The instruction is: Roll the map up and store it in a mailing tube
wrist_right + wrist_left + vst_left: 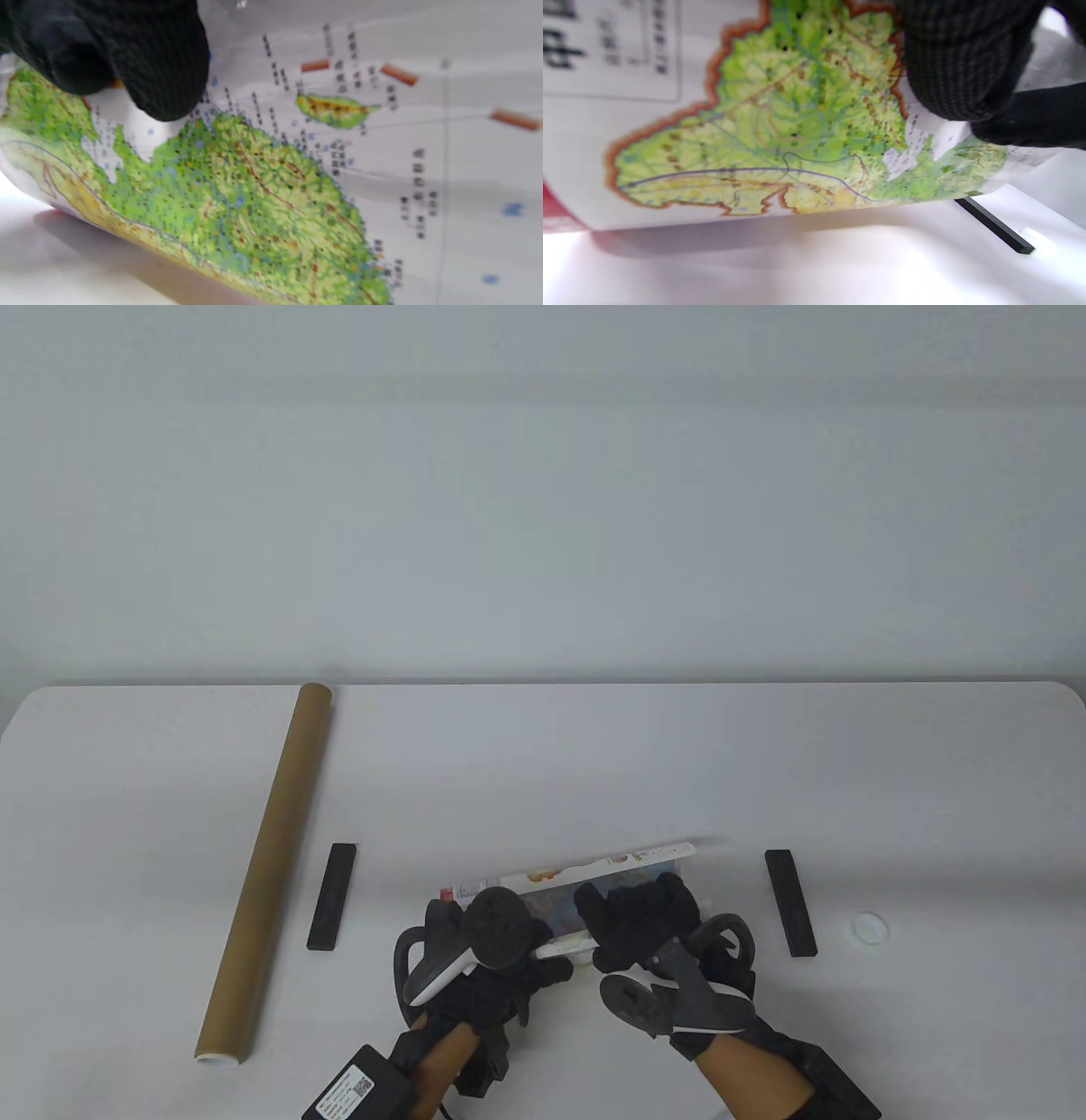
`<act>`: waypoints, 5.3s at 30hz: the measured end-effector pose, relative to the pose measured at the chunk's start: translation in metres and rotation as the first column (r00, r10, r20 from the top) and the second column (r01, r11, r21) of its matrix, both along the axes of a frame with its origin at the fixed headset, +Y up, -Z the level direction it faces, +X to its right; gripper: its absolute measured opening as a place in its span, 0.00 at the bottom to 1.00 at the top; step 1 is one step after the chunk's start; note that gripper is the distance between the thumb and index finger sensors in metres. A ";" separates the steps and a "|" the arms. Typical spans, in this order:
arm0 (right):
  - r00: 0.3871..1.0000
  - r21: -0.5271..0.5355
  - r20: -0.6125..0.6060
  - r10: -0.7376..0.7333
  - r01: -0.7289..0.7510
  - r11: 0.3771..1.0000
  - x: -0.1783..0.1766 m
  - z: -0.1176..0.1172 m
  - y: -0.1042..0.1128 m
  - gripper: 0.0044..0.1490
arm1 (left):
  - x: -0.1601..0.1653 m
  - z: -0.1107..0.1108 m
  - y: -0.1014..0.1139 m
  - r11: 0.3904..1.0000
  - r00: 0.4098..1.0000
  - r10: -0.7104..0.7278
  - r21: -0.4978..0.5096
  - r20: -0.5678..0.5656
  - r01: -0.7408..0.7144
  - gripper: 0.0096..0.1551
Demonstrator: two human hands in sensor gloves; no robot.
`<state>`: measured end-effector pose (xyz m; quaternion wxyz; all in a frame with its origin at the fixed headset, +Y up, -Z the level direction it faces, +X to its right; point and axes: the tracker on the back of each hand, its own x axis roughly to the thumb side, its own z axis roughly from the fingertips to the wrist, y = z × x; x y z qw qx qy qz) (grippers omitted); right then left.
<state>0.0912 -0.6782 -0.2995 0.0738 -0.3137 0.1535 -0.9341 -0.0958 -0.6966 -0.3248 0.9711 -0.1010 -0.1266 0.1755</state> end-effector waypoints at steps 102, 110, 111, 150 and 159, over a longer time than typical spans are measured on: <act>0.968 -0.310 0.094 -0.232 0.250 0.917 0.020 -0.025 -0.009 0.42 | 0.026 0.029 0.019 0.820 0.915 -0.383 0.410 -0.128 0.400 0.33; 0.994 -0.063 0.026 -0.105 0.106 0.992 0.009 -0.006 -0.002 0.46 | 0.009 0.015 0.013 0.937 0.961 -0.257 0.218 -0.103 0.274 0.29; 0.996 -0.041 0.021 -0.086 0.087 0.995 0.008 -0.004 -0.002 0.46 | 0.005 0.011 0.011 0.963 0.975 -0.202 0.161 -0.096 0.216 0.29; 0.987 -0.211 0.056 -0.153 0.161 0.964 0.016 -0.015 -0.004 0.40 | 0.018 0.026 0.019 0.864 0.937 -0.326 0.363 -0.123 0.349 0.29; 0.999 0.009 -0.019 -0.037 0.037 0.999 -0.001 0.006 0.003 0.46 | 0.002 0.010 0.010 0.984 0.985 -0.144 0.088 -0.095 0.153 0.28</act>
